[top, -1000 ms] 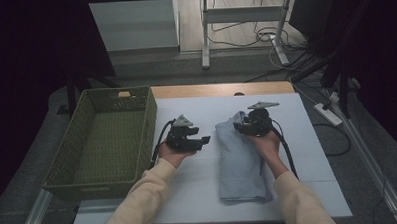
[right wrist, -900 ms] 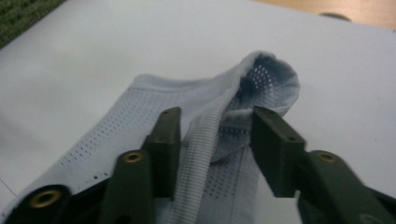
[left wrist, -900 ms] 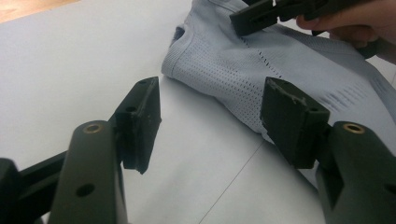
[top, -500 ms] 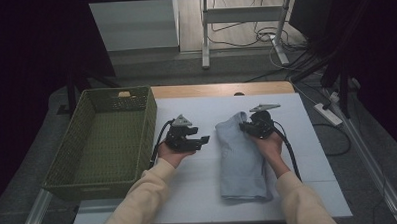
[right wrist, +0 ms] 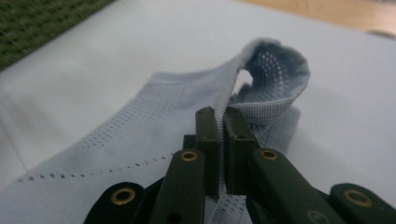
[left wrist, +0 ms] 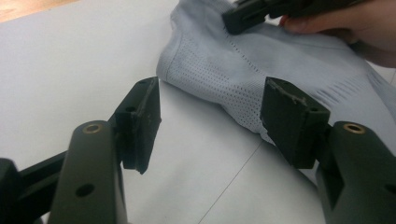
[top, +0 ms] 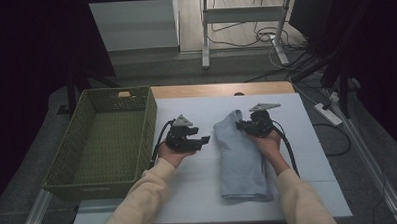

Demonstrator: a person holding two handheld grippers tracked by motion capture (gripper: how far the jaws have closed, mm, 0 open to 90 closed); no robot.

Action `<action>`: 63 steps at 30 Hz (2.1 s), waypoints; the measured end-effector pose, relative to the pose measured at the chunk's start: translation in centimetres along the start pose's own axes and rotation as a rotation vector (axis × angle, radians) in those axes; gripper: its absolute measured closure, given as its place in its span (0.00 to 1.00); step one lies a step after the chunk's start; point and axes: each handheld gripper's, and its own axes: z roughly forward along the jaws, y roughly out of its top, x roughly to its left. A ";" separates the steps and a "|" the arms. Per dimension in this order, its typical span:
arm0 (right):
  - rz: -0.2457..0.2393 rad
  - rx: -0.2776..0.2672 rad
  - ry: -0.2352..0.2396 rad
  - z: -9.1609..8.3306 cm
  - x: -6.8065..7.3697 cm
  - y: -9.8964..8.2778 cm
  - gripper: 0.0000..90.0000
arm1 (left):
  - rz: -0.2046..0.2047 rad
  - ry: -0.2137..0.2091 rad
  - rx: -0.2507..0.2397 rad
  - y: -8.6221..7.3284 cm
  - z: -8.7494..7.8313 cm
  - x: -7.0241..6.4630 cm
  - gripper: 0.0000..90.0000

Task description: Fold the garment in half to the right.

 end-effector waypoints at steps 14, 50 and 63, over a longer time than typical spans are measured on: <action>0.107 0.086 -0.082 0.2 -1.8 -1.4 0.76 | -0.001 0.002 0.000 0.0 -0.1 0.1 0.42; -0.170 0.055 0.078 -5.5 9.7 -1.5 0.99 | 0.007 0.001 -0.004 0.1 -0.1 -0.2 0.42; -0.196 0.168 0.071 -5.0 10.3 -4.9 0.99 | 0.007 0.002 -0.004 0.0 -0.1 -0.2 0.42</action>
